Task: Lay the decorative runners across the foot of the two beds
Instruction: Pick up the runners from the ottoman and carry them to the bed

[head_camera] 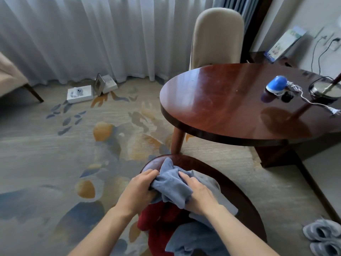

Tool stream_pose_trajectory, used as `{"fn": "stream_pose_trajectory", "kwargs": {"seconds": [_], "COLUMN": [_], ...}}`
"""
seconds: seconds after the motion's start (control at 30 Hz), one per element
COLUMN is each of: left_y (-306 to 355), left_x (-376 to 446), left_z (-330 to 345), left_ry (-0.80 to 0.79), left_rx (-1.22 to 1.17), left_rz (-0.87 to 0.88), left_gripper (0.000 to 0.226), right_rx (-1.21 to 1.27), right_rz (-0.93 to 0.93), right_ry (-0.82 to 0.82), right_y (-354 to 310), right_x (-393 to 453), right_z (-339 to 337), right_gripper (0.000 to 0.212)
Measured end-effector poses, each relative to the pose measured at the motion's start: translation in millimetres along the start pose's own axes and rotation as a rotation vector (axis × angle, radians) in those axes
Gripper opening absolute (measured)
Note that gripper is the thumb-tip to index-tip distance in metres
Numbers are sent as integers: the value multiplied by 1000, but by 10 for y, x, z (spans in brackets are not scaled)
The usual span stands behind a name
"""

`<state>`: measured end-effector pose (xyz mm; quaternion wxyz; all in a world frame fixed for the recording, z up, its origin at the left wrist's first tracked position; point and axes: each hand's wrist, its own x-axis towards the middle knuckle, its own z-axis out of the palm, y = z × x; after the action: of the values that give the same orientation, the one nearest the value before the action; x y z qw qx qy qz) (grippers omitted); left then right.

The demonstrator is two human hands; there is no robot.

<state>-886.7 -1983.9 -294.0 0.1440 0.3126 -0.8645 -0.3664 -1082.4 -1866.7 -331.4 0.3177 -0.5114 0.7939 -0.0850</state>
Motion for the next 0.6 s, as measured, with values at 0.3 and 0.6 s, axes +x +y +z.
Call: {"fn": "stream_pose_trajectory", "kwargs": {"seconds": [0.3, 0.6], "left_y": [-62, 7], "left_x": [-192, -5], "left_z": [22, -48], "left_ry": [42, 169], "left_rx": [-241, -178], "left_rz": [-110, -214], "left_gripper": [83, 61], "right_rx": [65, 428], "right_rz": [-201, -98], "right_ry": [122, 82], "right_y": [-594, -621], "right_x": [105, 151], "right_z": [-22, -249], "right_gripper": [24, 16]}}
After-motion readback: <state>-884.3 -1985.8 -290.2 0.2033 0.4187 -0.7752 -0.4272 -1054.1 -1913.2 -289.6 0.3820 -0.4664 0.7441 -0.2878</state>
